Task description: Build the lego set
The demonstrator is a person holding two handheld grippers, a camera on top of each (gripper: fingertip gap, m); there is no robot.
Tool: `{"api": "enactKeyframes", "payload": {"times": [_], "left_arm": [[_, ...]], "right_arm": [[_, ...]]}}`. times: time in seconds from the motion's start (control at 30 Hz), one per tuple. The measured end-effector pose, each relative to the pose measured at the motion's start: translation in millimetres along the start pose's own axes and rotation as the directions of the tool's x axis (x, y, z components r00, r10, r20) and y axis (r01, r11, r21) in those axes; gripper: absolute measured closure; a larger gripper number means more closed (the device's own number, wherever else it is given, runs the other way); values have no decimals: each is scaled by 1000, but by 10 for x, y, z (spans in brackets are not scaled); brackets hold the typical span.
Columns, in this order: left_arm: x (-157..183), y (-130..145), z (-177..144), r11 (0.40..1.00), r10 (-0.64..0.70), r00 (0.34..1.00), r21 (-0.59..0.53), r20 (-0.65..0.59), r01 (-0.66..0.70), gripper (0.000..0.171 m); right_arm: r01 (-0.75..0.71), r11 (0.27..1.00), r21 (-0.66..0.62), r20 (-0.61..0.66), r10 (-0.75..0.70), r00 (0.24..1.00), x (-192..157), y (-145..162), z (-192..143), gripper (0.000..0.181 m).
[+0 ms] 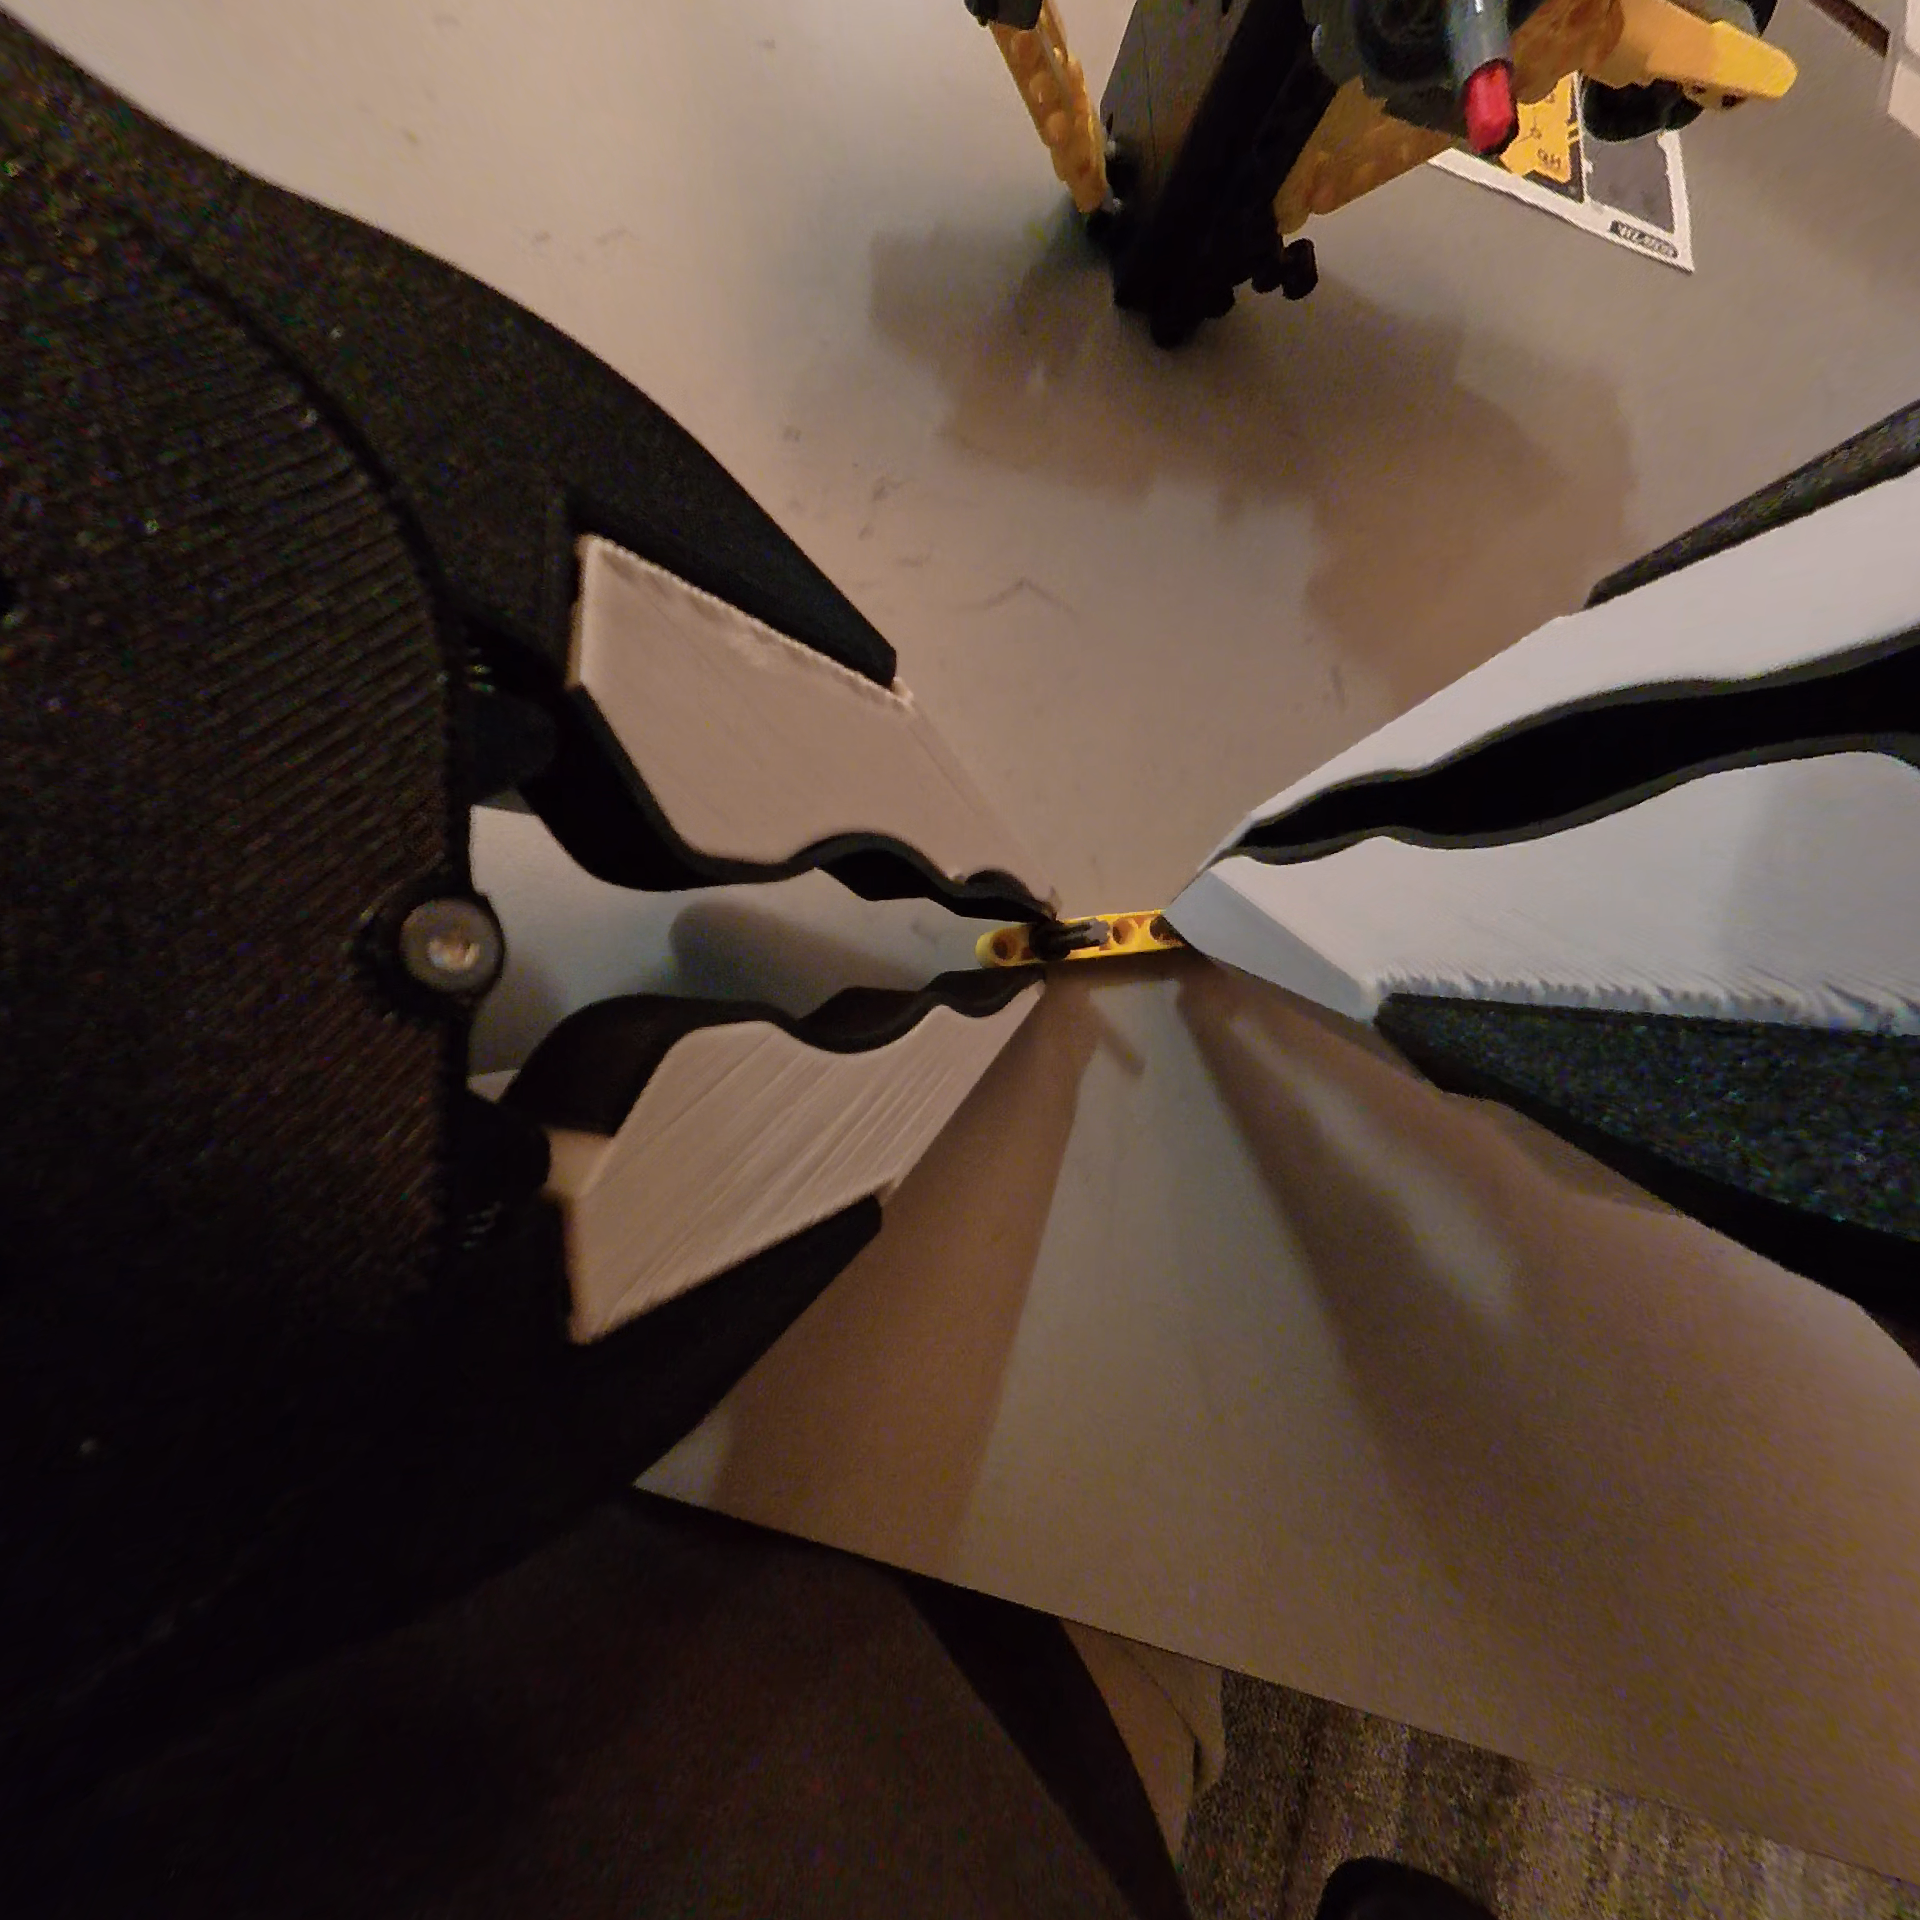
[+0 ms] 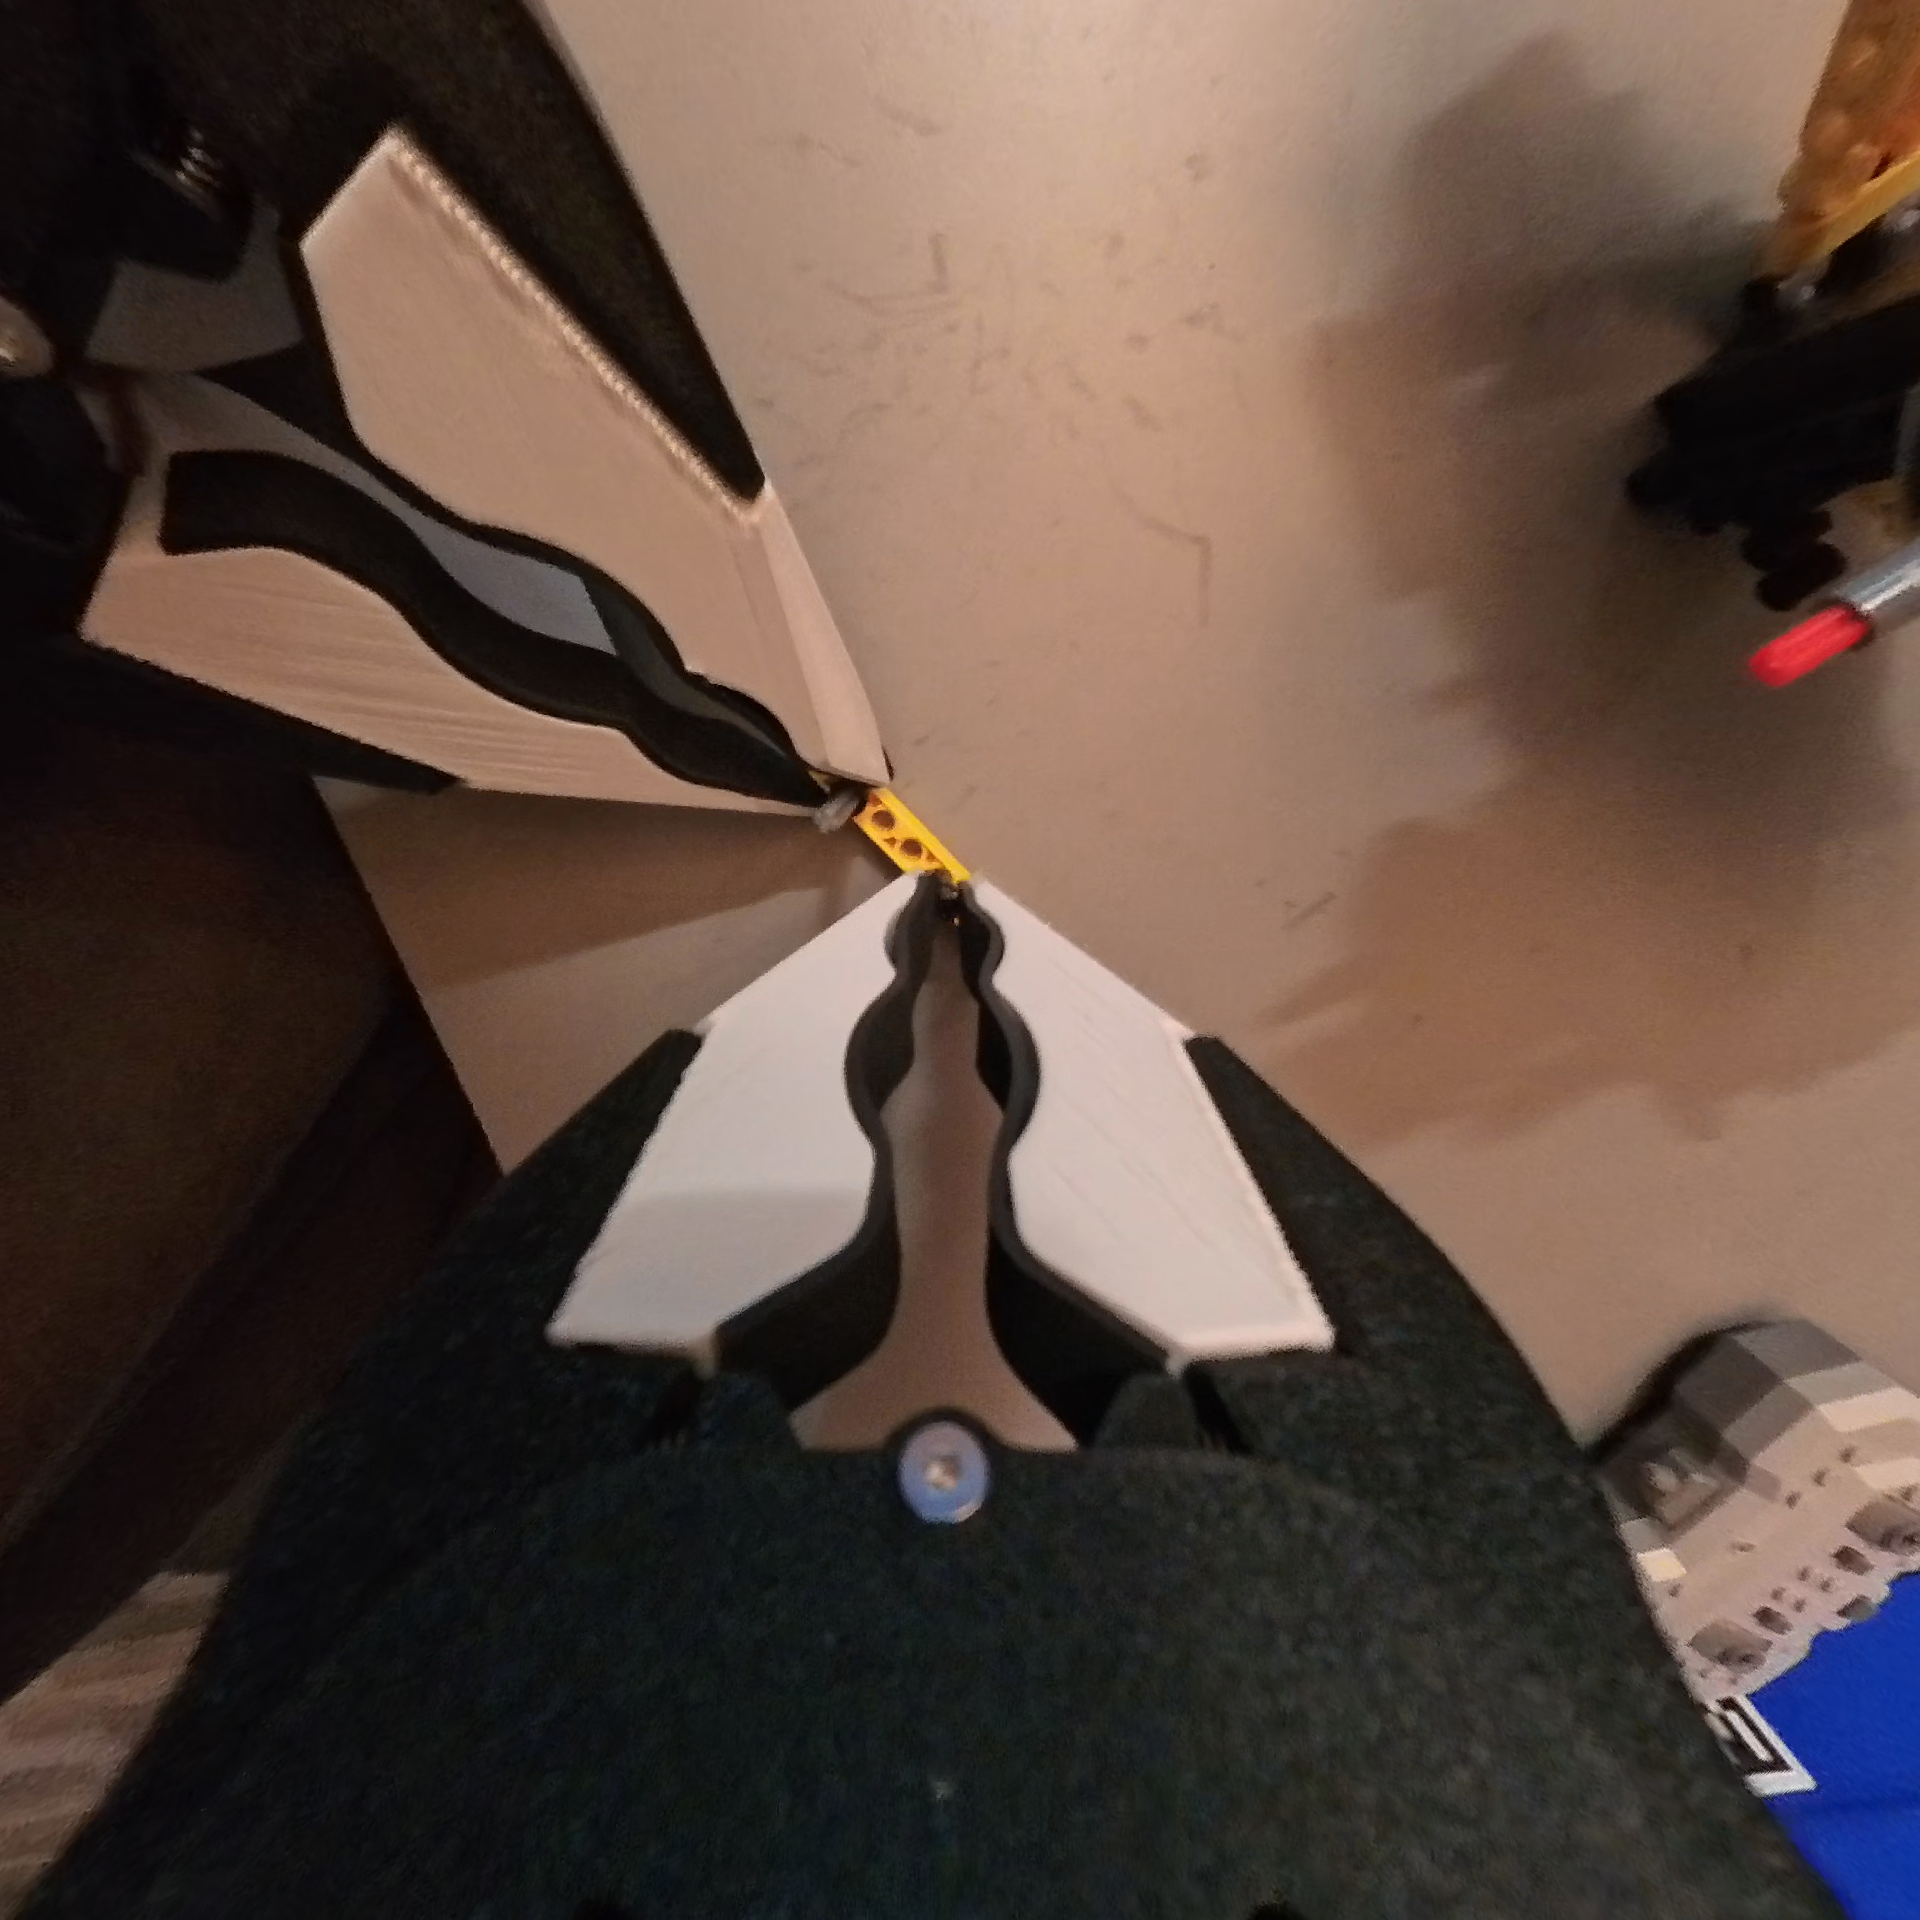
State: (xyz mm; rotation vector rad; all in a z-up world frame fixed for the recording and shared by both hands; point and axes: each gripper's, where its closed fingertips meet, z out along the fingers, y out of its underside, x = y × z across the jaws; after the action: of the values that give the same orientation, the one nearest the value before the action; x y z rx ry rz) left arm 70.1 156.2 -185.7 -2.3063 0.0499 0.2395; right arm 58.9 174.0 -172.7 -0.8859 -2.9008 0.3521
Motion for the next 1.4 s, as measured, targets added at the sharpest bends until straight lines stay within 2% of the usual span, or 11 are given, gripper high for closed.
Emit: {"api": "enactKeyframes", "payload": {"times": [0.6,0.93,1.17,1.3,1.4], "left_arm": [[-1,1,3,1000,11,1000,0,10,-11,166],[-1,3,5,1000,5,1000,-3,4,-5,166],[-3,1,4,1000,2,1000,-2,4,-2,165],[9,-16,-13,1000,-8,1000,12,-15,8,153],[-11,-91,-94,995,-56,997,78,-48,60,148]], "right_arm": [[-79,997,6,47,78,996,19,-1,20,179],[-20,1000,1,-40,20,999,52,76,90,181],[-151,977,147,0,153,988,166,-23,-3,181],[-259,929,263,65,250,966,250,-130,-79,181],[-316,879,356,116,294,949,278,-248,-203,181]]}}
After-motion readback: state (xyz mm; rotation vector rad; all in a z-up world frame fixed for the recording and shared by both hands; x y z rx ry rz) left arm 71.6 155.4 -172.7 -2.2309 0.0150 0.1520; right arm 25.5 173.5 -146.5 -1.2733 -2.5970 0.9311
